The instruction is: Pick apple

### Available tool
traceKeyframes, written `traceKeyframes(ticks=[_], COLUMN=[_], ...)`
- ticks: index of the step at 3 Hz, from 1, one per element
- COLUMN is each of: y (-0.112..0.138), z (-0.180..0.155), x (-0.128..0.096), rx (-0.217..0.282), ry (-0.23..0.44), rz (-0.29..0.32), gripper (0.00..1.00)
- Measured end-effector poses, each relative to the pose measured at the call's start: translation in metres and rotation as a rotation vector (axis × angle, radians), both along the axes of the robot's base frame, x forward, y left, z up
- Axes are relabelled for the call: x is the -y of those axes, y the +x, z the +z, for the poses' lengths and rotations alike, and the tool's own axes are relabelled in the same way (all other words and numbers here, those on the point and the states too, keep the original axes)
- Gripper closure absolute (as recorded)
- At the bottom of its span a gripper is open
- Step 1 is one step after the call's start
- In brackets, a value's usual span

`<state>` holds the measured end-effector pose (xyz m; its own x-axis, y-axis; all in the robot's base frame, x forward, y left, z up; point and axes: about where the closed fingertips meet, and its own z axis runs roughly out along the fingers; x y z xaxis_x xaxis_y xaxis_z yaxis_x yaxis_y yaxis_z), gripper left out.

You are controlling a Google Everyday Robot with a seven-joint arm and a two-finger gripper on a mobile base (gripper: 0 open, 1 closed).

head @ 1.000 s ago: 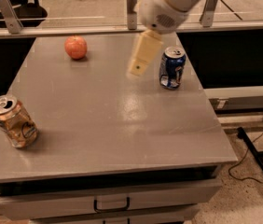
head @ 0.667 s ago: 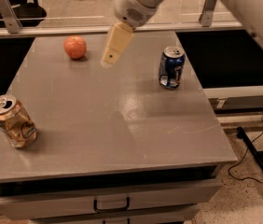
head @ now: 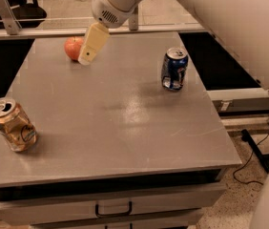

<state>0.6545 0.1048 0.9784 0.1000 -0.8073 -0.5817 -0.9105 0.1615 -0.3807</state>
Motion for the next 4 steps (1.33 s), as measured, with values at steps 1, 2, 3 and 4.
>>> traceKeyframes(ticks=[1,2,3,4], y=[0.015,0.052,0.092,0.122], z=[-0.011,-0.029,-0.055,-0.079], x=[-0.012,-0.035,-0.056,-0.072], rx=[-0.008,-0.028,-0.058,-0.108], ry=[0.063,0.185,0.267,0.327], rz=[-0.045,-0.102,-0.155,-0.19], gripper=[0.0,0.0,0.0,0.0])
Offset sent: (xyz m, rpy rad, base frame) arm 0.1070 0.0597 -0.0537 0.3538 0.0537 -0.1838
